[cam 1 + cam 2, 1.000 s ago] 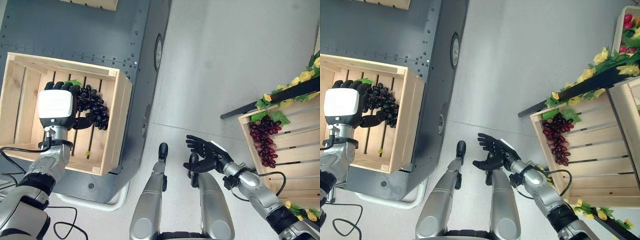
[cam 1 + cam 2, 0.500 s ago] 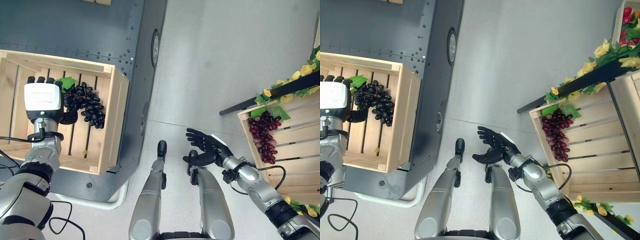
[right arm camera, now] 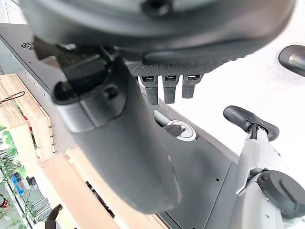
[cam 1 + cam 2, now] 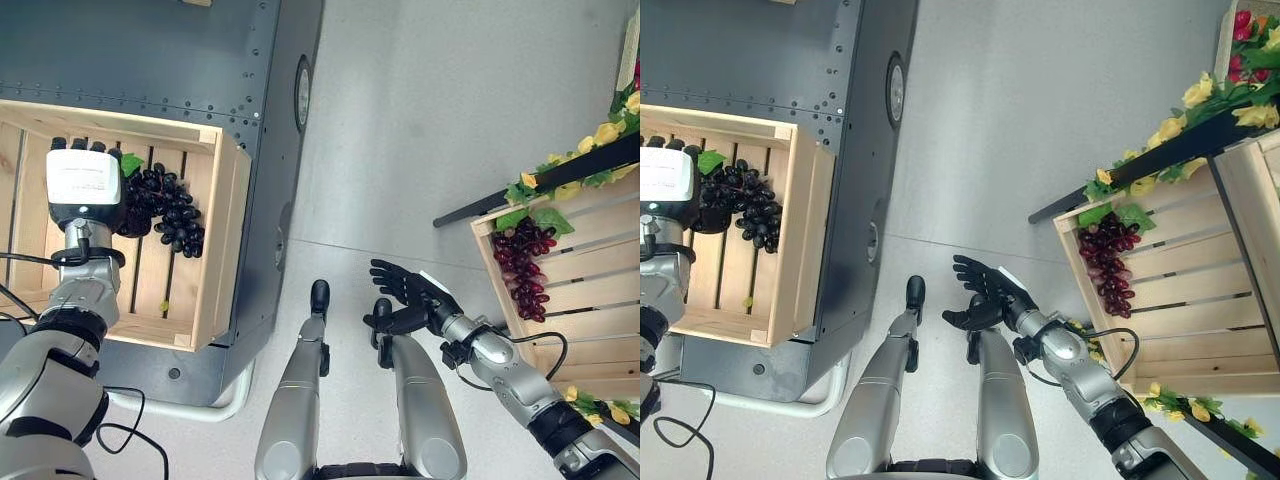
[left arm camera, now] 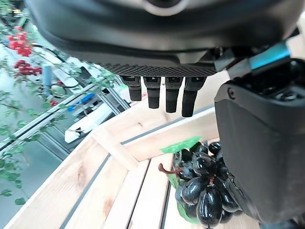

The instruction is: Pick up the fruits from the basket on one side to the basket on the other side

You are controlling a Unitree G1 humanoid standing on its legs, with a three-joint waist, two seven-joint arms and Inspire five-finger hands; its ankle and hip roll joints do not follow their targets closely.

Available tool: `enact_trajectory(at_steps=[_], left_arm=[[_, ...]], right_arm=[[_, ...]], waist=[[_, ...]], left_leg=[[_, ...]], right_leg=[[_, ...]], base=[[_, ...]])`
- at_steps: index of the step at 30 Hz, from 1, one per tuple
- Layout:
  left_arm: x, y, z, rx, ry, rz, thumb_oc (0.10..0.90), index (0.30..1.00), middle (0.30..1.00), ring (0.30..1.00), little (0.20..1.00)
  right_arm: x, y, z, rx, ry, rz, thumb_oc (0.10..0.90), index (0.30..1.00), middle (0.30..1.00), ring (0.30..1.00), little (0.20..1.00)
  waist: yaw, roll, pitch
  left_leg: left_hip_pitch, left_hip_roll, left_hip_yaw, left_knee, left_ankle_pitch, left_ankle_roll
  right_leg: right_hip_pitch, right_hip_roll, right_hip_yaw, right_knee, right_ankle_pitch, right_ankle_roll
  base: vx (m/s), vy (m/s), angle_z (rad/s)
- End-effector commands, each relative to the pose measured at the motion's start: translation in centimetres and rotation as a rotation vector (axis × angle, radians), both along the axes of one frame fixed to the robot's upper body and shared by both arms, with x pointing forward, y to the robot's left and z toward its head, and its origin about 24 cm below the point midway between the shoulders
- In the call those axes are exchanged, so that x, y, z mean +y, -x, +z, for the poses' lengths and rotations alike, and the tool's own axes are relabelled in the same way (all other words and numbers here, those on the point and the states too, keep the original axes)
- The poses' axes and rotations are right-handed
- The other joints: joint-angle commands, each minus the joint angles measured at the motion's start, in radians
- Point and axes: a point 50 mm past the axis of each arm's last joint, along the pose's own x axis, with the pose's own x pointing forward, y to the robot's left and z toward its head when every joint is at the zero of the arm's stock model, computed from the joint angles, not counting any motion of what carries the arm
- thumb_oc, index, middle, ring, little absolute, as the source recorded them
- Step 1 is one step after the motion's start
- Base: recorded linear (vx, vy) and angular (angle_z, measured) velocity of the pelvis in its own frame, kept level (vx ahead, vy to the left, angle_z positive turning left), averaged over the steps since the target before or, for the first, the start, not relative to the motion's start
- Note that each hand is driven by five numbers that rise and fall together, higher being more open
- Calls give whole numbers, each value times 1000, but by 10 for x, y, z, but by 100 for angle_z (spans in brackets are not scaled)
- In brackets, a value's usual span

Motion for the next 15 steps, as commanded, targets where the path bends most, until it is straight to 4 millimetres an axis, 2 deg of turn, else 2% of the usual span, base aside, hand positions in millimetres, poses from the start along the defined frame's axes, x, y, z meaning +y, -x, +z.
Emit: enact_trajectory(at_steps=[1, 5, 10, 15], left_arm=[[33, 14, 55, -90, -69, 145, 800, 900, 900, 900, 900], [36, 14, 48, -26, -48, 154, 800, 900, 900, 900, 900], [22, 5, 45, 38, -40, 73, 800, 900, 900, 900, 900], [21, 4, 45, 78, -54, 83, 800, 900, 900, 900, 900]], right_arm=[[12, 5, 25, -135, -87, 31, 800, 900, 900, 900, 900], [8, 5, 24, -138, -68, -10, 800, 900, 900, 900, 900], [-1, 4, 24, -134, -72, -59, 800, 900, 900, 900, 900], [-4, 7, 24, -140, -69, -64, 800, 900, 900, 900, 900]], waist=[[-16, -4, -10], [-19, -5, -10], [-20, -3, -10], [-23, -2, -10]], left_leg=[[9, -56, 99, 117, -167, 36], [10, -57, 105, 113, -167, 39], [1, -58, 112, 128, -178, 45], [-3, -61, 116, 121, -175, 51]], right_leg=[[42, 54, 35, -129, 86, 15], [40, 54, 39, -138, 94, 19], [30, 51, 39, -124, 92, 22], [24, 47, 40, -138, 105, 30]], base=[[7, 31, -8], [2, 7, -2], [1, 20, 1], [7, 5, 0]])
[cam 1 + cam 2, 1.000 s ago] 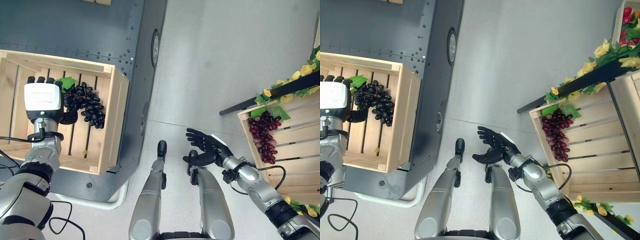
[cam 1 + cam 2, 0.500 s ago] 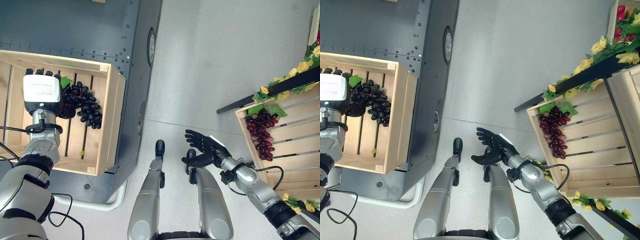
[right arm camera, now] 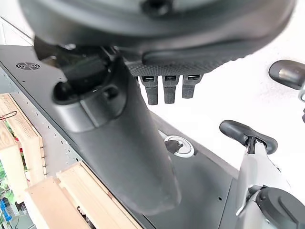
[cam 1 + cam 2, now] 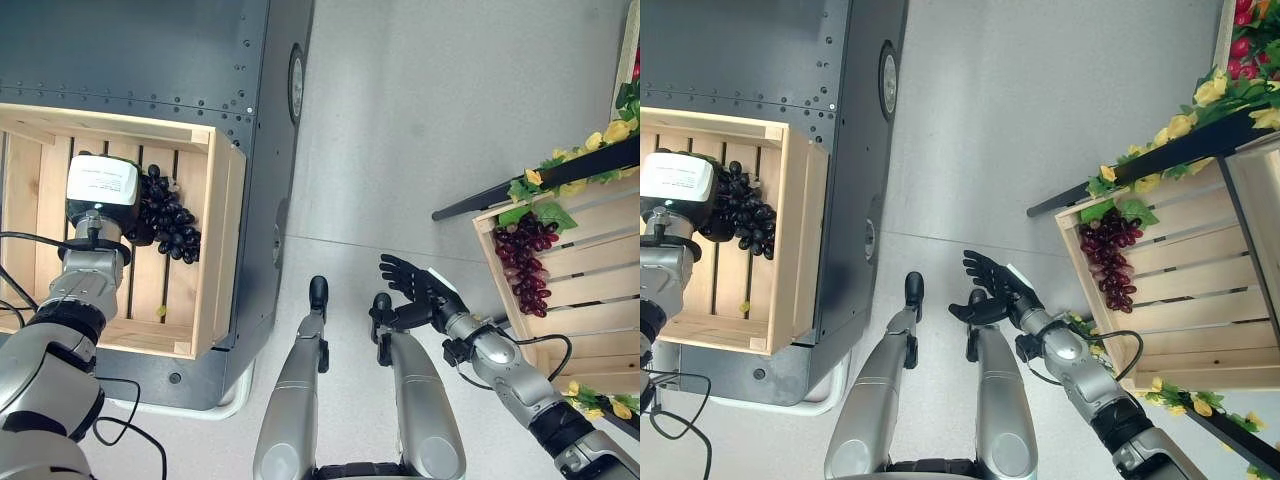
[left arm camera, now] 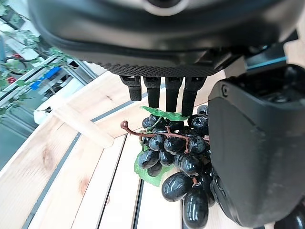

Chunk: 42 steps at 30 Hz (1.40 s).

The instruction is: Pick up the fruits from the basket on one side to the basket on the other side

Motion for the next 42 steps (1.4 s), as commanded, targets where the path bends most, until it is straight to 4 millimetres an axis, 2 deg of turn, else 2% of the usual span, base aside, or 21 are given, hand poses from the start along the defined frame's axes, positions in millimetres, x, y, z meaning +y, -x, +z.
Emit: enact_trajectory(at_steps=[1, 9, 11, 13, 23, 28, 32, 36, 37, 38, 42], left_arm=[[25, 11, 41, -79, -73, 97, 800, 900, 900, 900, 900], [32, 13, 41, -73, -51, 243, 800, 900, 900, 900, 900], [31, 12, 43, -79, -58, 241, 649, 674, 674, 674, 674], [27, 9, 43, -88, -62, 225, 400, 300, 300, 300, 300], [25, 9, 44, -109, -37, 196, 400, 300, 300, 300, 300], [20, 9, 46, -119, -30, 177, 400, 300, 300, 300, 300], [23, 12, 55, -156, -38, 169, 400, 300, 300, 300, 300], [25, 17, 77, -175, -123, 149, 400, 300, 300, 300, 300], [25, 17, 77, -174, -125, 149, 400, 300, 300, 300, 300], [26, 20, 81, -173, -139, 150, 400, 300, 300, 300, 300], [28, 26, 84, -123, -203, 137, 400, 300, 300, 300, 300]], right_arm=[[3, 8, 24, -132, -74, 20, 800, 900, 900, 900, 900], [5, 8, 25, -137, -99, -3, 800, 900, 900, 900, 900], [7, 8, 25, -136, -104, -3, 800, 900, 900, 900, 900], [8, 8, 24, -134, -109, -8, 800, 900, 900, 900, 900], [7, 10, 23, -127, -127, -20, 800, 900, 900, 900, 900], [5, 11, 25, -139, -137, -24, 800, 900, 900, 900, 900], [5, 11, 26, -137, -143, -27, 800, 900, 900, 900, 900], [7, 12, 25, -135, -157, -19, 800, 900, 900, 900, 900], [7, 12, 25, -133, -158, -20, 800, 900, 900, 900, 900], [7, 12, 25, -124, -165, -23, 800, 900, 900, 900, 900], [8, 14, 21, -105, -193, -42, 800, 900, 900, 900, 900]], waist=[[-13, 2, -12], [-12, -16, -12], [-13, -22, -12], [-13, -27, -12], [-10, -18, -12], [-1, 0, -12], [6, 17, -12], [13, 27, -12], [13, 28, -12], [18, 31, -15], [31, 36, -69]], left_leg=[[18, -55, 94, 102, -160, 30], [14, -54, 95, 106, -164, 33], [14, -52, 96, 107, -165, 33], [19, -51, 96, 105, -166, 34], [44, -53, 96, 95, -167, 35], [83, -54, 93, 73, -163, 35], [159, -59, 84, 44, -162, 30], [274, -62, 58, -7, -156, 20], [282, -62, 56, -11, -155, 20], [331, -65, 40, -37, -150, 13], [393, -67, 3, -98, -132, -6]], right_leg=[[28, 53, 28, -128, 99, 16], [28, 56, 25, -133, 107, 22], [30, 57, 24, -134, 108, 23], [34, 58, 23, -135, 109, 24], [51, 58, 22, -131, 104, 27], [81, 53, 14, -132, 95, 28], [153, 44, -2, -142, 79, 26], [278, 37, -24, -187, 68, 24], [287, 37, -26, -192, 68, 24], [344, 36, -34, -217, 64, 24], [431, 41, -44, -288, 64, 22]], base=[[0, 0, 0], [0, 0, 0], [-4, -22, 4], [0, 0, 0], [0, 0, 0], [-18, -51, 0], [-27, -84, 2], [-25, -126, 5], [-6, -154, 14], [7, -150, 15], [27, -157, 6]])
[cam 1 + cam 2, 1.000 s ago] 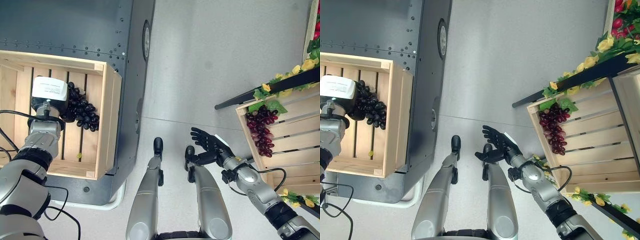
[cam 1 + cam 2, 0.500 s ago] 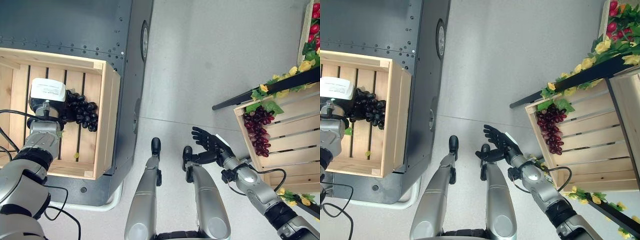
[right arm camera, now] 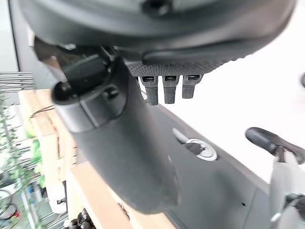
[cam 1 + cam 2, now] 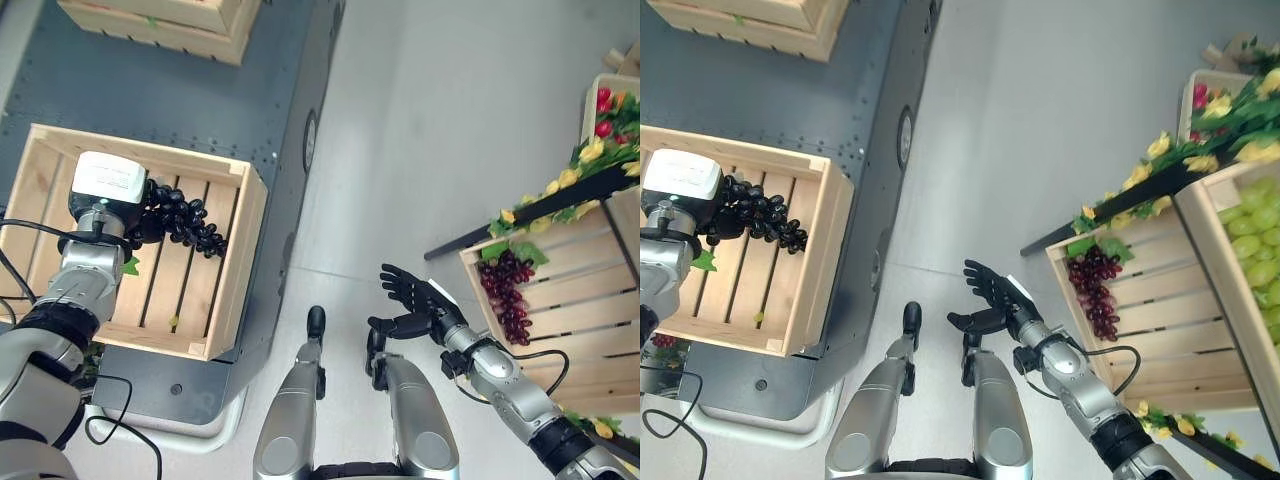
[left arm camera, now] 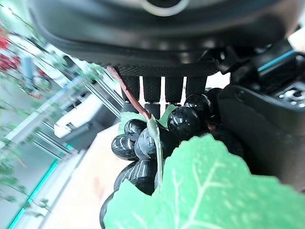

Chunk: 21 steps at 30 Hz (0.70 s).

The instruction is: Pick up the fruits from the basket on one side to the basket on the other side

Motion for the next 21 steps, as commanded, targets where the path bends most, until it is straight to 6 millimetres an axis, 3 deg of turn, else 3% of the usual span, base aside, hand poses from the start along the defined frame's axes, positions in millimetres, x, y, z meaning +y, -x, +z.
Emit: enact_trajectory(at_steps=[1, 9, 13, 17, 21], left_arm=[[31, 19, 71, -185, -119, 114, 400, 300, 300, 300, 300], [24, 23, 81, -77, -158, 128, 400, 300, 300, 300, 300], [7, 17, 86, 12, -259, 93, 400, 300, 300, 300, 300], [-29, 10, 103, 20, -360, -5, 400, 300, 300, 300, 300], [-52, 6, 105, 59, -454, -74, 400, 300, 300, 300, 300]], right_arm=[[4, -4, 33, -147, -158, -25, 800, 900, 900, 900, 900], [10, -1, 30, -134, -215, -15, 800, 900, 900, 900, 900], [18, -3, 37, -165, -271, 14, 800, 900, 900, 900, 900], [34, -7, 54, -189, -380, 97, 800, 900, 900, 900, 900], [52, -11, 68, -193, -486, 154, 800, 900, 900, 900, 900]], waist=[[-2, 59, -93], [21, 65, -194], [35, 71, -238], [53, 74, -284], [67, 77, -316]], left_leg=[[55, -79, 23, 72, -172, 0], [142, -67, -24, -23, -133, -25], [170, -57, -36, -66, -116, -33], [194, -55, -49, -82, -117, -37], [218, -52, -55, -93, -121, -37]], right_leg=[[123, 34, -8, -201, 70, 22], [239, 46, -7, -301, 91, 21], [281, 48, -9, -338, 100, 22], [313, 43, -18, -371, 108, 23], [334, 36, -25, -395, 118, 25]], base=[[35, -143, 13], [27, -128, 17], [2, -125, 12], [2, -91, 8], [8, -43, 2]])
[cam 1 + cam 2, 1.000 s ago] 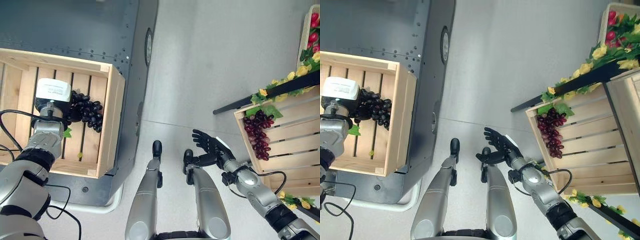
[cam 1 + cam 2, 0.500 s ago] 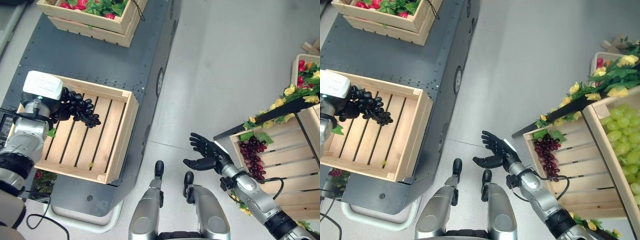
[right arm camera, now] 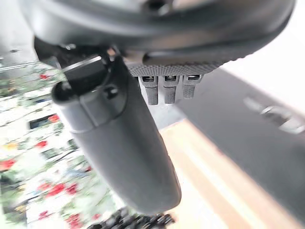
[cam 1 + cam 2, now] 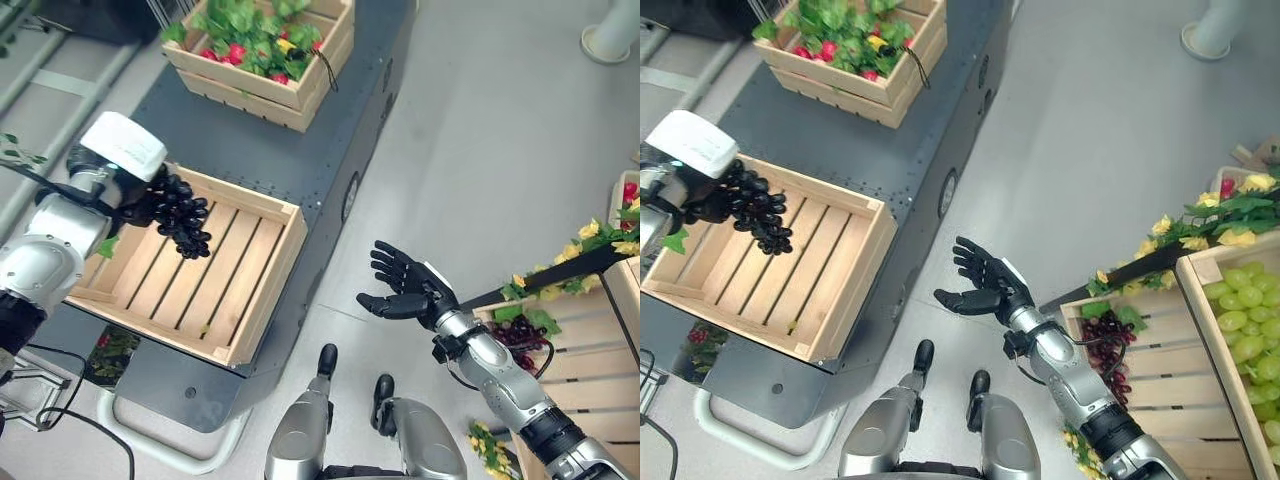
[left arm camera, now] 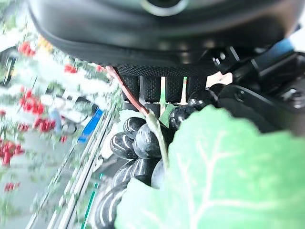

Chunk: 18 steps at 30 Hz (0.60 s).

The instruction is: Pick up the fruits from the basket on one side to the basket on the other side

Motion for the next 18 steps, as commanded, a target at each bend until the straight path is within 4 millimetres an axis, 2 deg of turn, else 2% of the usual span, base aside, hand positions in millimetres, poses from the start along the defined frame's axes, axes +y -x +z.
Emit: enact_trajectory(at_steps=[1, 4, 8, 14, 18], left_arm=[[6, 1, 44, -147, -140, 68, 400, 300, 300, 300, 300], [-7, -1, 41, -122, -178, 16, 400, 300, 300, 300, 300], [-38, -8, 47, -99, -249, -69, 400, 300, 300, 300, 300], [-70, -9, 58, -98, -266, -132, 400, 300, 300, 300, 300], [-89, -10, 58, -90, -288, -180, 400, 300, 300, 300, 300]], right_arm=[[28, 6, 32, -123, -233, 118, 800, 900, 900, 900, 900], [42, 4, 43, -123, -312, 164, 800, 900, 900, 900, 900], [60, 1, 59, -124, -402, 205, 800, 900, 900, 900, 900], [75, 0, 69, -130, -453, 190, 800, 900, 900, 900, 900], [83, -1, 71, -114, -465, 159, 800, 900, 900, 900, 900]], waist=[[-9, -5, -234], [0, -1, -255], [7, 3, -285], [15, 2, -311], [15, 4, -322]], left_leg=[[71, -79, 25, -21, -125, -3], [84, -79, 17, -36, -123, -2], [94, -81, 18, -39, -130, 2], [109, -80, 28, -38, -143, 10], [117, -79, 28, -46, -143, 12]], right_leg=[[153, -1, -2, -320, 150, 48], [163, -3, -5, -337, 157, 49], [166, -10, -15, -342, 159, 54], [174, -18, -25, -345, 157, 58], [179, -19, -29, -346, 157, 59]], base=[[11, -30, 4], [12, -24, 12], [4, -14, 11], [5, -7, 3], [0, 0, 0]])
